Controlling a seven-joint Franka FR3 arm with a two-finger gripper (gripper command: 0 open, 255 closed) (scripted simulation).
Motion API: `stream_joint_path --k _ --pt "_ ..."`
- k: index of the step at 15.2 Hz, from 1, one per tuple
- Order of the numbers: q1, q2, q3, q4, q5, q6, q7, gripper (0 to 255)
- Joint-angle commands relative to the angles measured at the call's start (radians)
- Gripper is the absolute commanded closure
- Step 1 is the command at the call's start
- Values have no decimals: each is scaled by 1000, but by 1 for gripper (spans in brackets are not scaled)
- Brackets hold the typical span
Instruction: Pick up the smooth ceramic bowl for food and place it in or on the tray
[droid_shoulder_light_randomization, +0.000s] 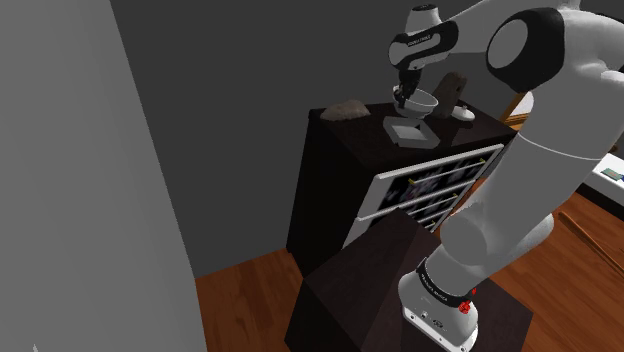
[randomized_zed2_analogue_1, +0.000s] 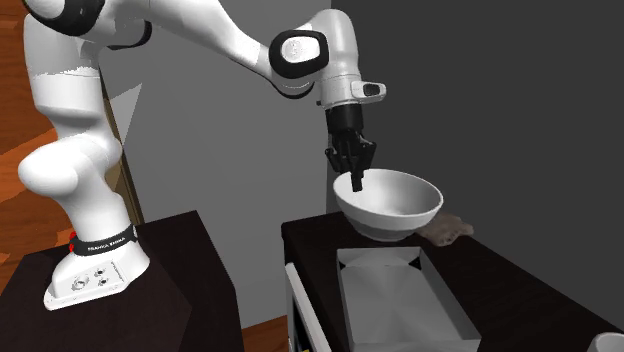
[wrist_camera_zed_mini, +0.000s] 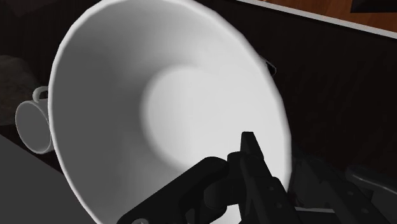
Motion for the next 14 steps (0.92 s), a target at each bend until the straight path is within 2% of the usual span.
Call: stream_joint_path --k 1,5,14 --pt "-30 18 -17 24 17 9 -55 255" --pt "-85 54 -43 73 52 17 -148 255" --pt "-89 94 -42 2 50 124 -126 255"
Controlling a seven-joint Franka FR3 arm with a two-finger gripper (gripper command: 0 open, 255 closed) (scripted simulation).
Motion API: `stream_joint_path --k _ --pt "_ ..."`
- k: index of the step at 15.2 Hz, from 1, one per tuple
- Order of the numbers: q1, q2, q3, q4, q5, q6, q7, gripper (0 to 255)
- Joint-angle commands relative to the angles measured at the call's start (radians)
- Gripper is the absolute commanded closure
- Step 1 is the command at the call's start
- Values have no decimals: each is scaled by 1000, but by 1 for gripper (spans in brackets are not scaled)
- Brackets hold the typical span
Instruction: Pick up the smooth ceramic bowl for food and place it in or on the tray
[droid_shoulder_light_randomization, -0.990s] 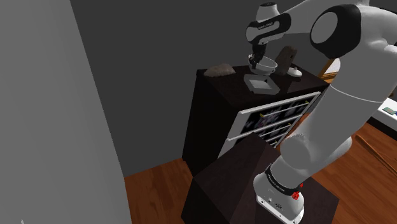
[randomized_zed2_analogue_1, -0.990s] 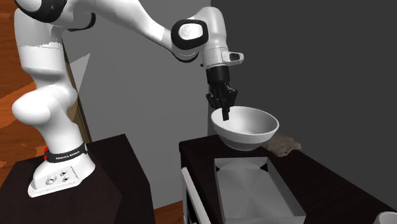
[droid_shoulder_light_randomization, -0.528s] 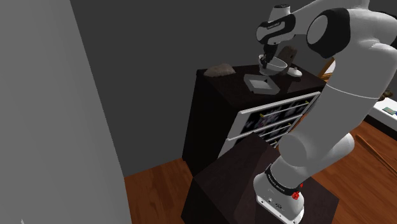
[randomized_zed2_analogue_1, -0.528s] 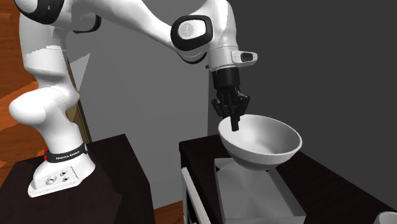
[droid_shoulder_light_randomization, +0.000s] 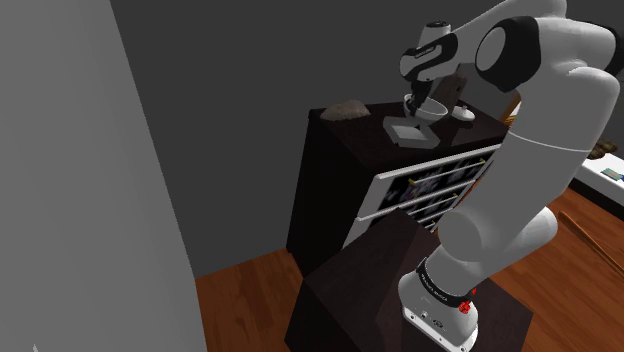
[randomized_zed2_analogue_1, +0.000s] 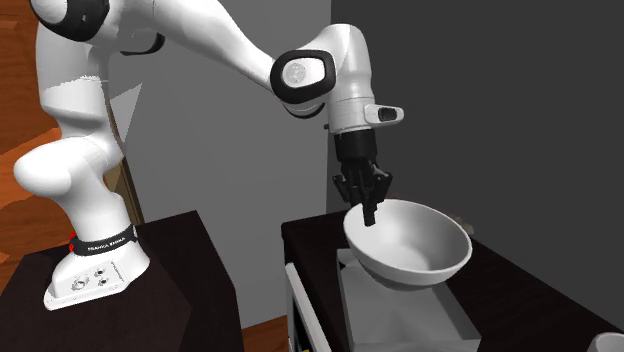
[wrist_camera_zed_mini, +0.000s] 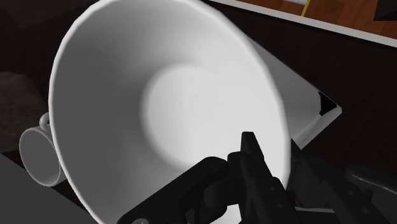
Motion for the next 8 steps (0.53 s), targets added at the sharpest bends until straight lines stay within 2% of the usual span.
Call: stream_joint_path --k 1,8 --pt "0 8 0 -18 -2 27 7 255" --pt "-5 50 1 -58 -1 106 23 255"
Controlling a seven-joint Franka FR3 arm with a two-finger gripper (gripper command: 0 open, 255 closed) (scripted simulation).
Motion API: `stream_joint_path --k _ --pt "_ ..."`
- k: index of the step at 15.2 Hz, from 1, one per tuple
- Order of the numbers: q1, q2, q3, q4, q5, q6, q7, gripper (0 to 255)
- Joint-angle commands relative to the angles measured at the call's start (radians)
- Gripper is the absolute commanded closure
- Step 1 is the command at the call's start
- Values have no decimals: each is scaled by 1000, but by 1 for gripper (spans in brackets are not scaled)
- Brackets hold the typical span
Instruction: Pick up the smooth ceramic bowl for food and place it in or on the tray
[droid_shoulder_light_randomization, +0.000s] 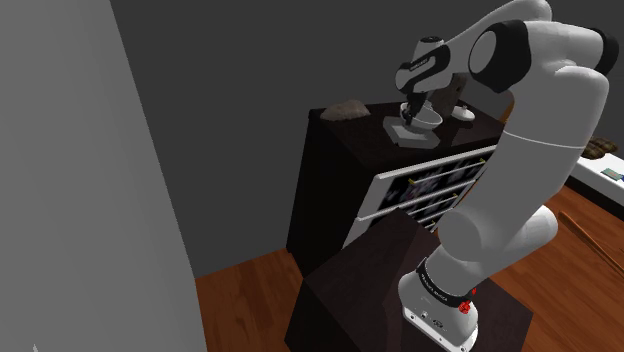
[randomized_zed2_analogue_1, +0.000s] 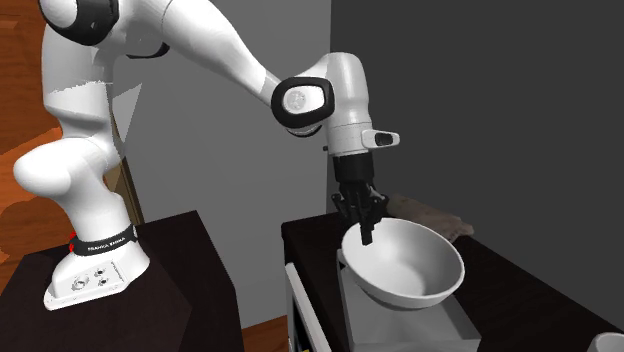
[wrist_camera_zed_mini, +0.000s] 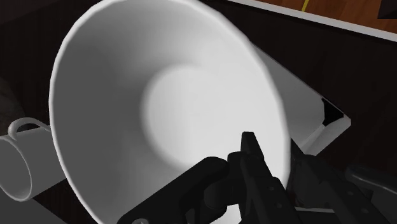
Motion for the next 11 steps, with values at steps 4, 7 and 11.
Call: stream_joint_path --k 4,7,11 --pt "0 6 0 -3 0 10 3 255" --pt "0 6 0 -3 0 10 3 255" --pt "0 6 0 -4 0 10 3 0"
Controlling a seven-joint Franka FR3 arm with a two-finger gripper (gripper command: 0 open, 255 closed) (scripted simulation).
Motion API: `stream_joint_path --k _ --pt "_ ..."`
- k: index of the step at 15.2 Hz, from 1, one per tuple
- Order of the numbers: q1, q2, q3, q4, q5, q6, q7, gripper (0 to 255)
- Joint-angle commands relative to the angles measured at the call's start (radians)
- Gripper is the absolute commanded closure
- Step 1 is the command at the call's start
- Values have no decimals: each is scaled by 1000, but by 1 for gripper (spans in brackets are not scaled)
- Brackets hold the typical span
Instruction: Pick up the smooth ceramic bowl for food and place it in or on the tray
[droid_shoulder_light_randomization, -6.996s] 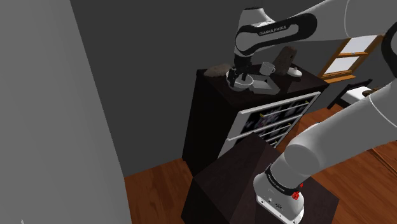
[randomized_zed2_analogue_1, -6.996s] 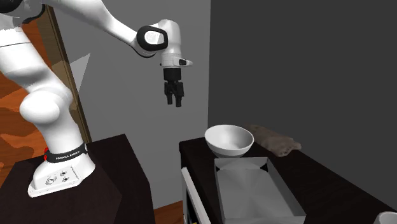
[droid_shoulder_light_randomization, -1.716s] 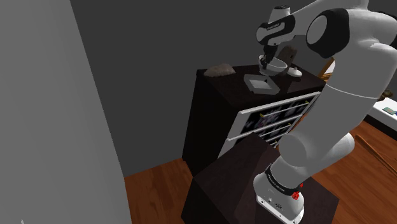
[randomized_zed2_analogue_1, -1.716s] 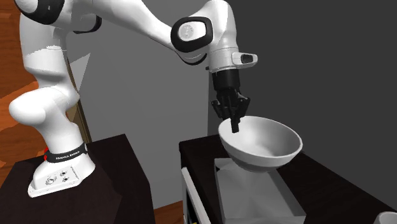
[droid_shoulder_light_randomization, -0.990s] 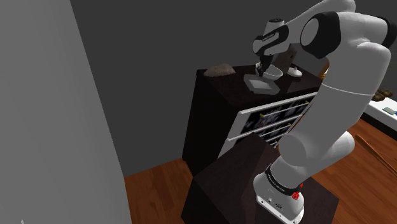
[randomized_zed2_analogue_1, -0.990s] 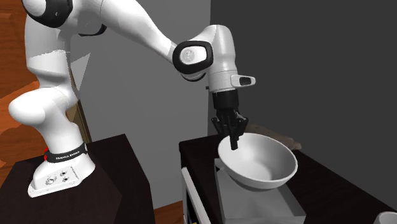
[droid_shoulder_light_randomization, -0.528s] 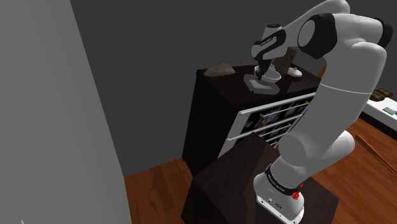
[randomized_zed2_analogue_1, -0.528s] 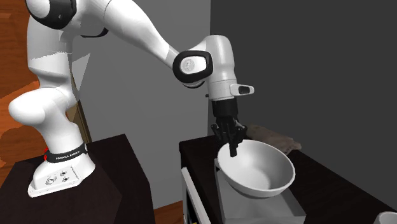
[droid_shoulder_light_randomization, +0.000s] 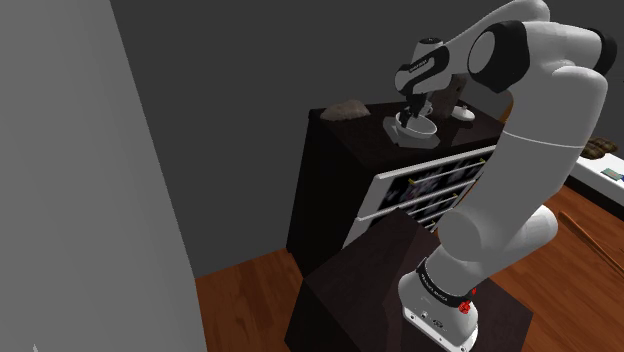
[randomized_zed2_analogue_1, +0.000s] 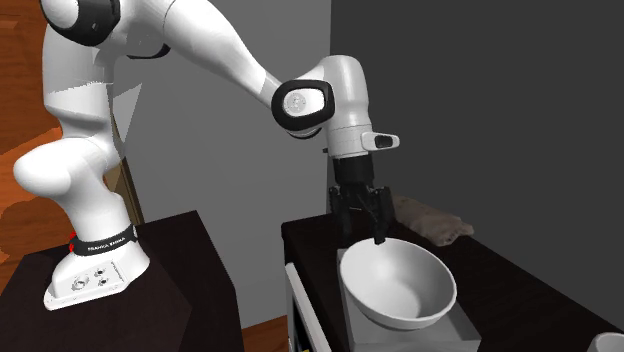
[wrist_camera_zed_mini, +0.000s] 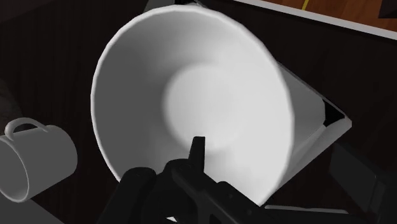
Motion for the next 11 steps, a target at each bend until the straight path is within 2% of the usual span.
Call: stream_joint_path --k 1,2,6,11 --pt "0 0 0 0 0 0 0 0" --pt "0 0 0 0 0 0 0 0" --pt "28 -81 2 20 -19 -103 12 0" --pt "27 -81 2 20 -19 -103 12 0"
